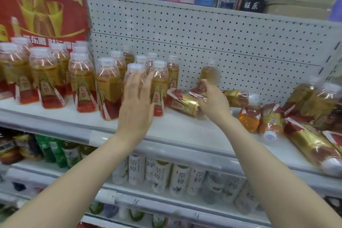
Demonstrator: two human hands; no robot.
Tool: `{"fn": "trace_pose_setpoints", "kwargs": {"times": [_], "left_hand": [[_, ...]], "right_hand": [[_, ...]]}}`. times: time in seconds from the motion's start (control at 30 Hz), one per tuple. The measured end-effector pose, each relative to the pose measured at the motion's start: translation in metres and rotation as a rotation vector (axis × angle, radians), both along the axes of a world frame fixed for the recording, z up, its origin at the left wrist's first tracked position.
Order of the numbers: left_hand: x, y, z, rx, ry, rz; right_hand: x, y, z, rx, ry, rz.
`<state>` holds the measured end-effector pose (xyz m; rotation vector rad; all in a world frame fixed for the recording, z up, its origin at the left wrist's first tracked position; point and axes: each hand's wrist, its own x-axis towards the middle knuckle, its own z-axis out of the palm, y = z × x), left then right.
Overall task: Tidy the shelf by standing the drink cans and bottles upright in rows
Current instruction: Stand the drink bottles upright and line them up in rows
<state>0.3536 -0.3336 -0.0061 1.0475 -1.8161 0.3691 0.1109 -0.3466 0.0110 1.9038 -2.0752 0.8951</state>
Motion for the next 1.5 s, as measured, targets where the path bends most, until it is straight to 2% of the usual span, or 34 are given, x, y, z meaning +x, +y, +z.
{"fn": "trace_pose_setpoints", "kwargs": {"times": [0.07, 0.2, 0.4, 0.5, 0.63, 0.73, 0.83, 0.9, 0.97, 1.13, 1.27, 1.37, 1.5], "left_hand": [[-0.023, -0.006, -0.002, -0.006, -0.135, -0.086], [-0.079, -0.027, -0.01, 0.269, -0.336, -0.195], [-0.135, -0.058, -0.009, 0.484, -0.538, -0.13], [-0.144, -0.065, -0.007, 0.453, -0.566, -0.12], [-0.143, -0.064, -0.004, 0.408, -0.62, -0.124], [-0.135, -0.054, -0.004, 0.396, -0.489, -0.184], [-0.126, -0.046, 0.003, 0.431, -0.206, -0.236], [-0.12, -0.039, 0.014, 0.48, 0.015, -0.268], [-0.114, -0.03, 0.023, 0.541, 0.157, -0.28], [-0.102, -0.018, 0.026, 0.635, 0.256, -0.222], [-0.092, -0.021, 0.024, 0.686, 0.311, -0.141], [-0.091, -0.023, 0.024, 0.685, 0.337, -0.107], [-0.092, -0.026, 0.023, 0.665, 0.37, -0.084]], "right_hand": [[-0.025, 0.008, -0.002, 0.091, 0.085, -0.086], [-0.063, 0.023, -0.015, 0.248, 0.275, -0.139], [-0.079, 0.024, -0.03, 0.243, 0.521, -0.147], [-0.083, 0.018, -0.034, 0.245, 0.556, -0.156], [-0.089, 0.014, -0.032, 0.189, 0.465, -0.097], [-0.089, 0.016, -0.023, 0.077, 0.298, 0.03], [-0.087, 0.013, -0.011, -0.074, 0.06, 0.137], [-0.083, 0.006, 0.002, -0.169, -0.048, 0.145], [-0.077, -0.002, 0.016, -0.23, -0.155, 0.141], [-0.059, -0.041, 0.038, -0.235, -0.371, 0.211], [-0.043, -0.072, 0.037, -0.092, -0.398, 0.276], [-0.032, -0.091, 0.037, -0.073, -0.373, 0.295], [-0.023, -0.11, 0.038, -0.049, -0.442, 0.293]]}}
